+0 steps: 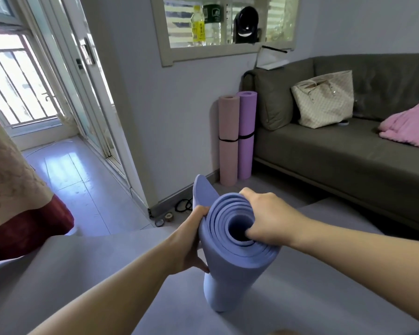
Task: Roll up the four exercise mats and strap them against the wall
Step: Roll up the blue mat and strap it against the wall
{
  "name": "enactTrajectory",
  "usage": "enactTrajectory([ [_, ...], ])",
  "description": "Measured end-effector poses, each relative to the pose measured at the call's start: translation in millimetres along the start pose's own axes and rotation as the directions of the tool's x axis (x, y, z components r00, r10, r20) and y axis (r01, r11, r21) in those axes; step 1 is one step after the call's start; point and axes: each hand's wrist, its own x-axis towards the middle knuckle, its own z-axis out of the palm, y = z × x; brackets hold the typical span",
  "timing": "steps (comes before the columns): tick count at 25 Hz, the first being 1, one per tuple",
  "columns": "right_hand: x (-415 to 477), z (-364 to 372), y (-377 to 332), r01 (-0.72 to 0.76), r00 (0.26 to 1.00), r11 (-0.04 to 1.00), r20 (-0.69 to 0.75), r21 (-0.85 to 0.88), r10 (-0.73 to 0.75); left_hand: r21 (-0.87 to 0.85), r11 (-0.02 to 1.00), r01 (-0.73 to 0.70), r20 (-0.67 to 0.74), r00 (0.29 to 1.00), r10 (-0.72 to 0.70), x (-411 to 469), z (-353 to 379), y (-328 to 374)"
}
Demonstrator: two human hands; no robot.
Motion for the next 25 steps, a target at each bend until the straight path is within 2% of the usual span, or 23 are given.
enactTrajectory([
  [2,3.4,0.2,1.4,-0.014,1.0,0.999,-0.026,-0.044,0.013,-0.023,1.0,-0.009,-0.026,1.0,0.009,-3.1,8.7,-3.9],
  [5,6.7,0.7,7.5,-0.042,0.996,0.998,-0.079,0.042,0.045,-0.067,0.997,-0.025,-0.033,0.999,0.023,-8.3,19.1,-8.2],
  [8,4.5,-0.7,13.9,-0.054,0.996,0.996,-0.073,0.071,0.059,-0.082,0.997,-0.013,-0.021,1.0,0.011,-10.2,26.1,-10.9],
  [11,0.4,1.4,19.2,-0.043,0.994,0.997,-0.102,0.069,0.05,-0.028,1.0,0.009,-0.044,0.999,-0.01,-7.2,30.0,-7.1],
  [13,-2.1,4.4,19.3,-0.027,0.991,0.999,-0.127,0.044,0.032,0.086,0.996,0.024,-0.056,0.998,-0.02,-5.1,27.1,8.6],
  [15,-3.6,7.5,15.5,-0.014,0.992,0.999,-0.125,0.037,0.019,0.282,0.958,0.061,-0.122,0.992,-0.027,-2.7,23.6,33.1],
  [17,-3.7,11.4,8.5,0.012,0.995,0.999,-0.095,0.039,-0.008,0.511,0.856,0.086,-0.21,0.977,0.028,-2.9,23.5,56.2],
  [19,-3.2,15.5,2.6,0.018,0.997,0.999,-0.071,0.04,-0.015,0.644,0.755,0.122,-0.28,0.956,0.084,-5.6,25.1,70.8],
  [20,-3.7,14.6,1.7,0.016,0.998,0.999,-0.067,0.044,-0.013,0.644,0.754,0.129,-0.298,0.95,0.092,-3.5,22.7,73.8],
  [25,-1.8,6.7,1.4,0.021,1.0,0.998,-0.019,0.055,-0.019,0.431,0.893,0.129,-0.437,0.896,0.082,9.1,11.3,79.8],
])
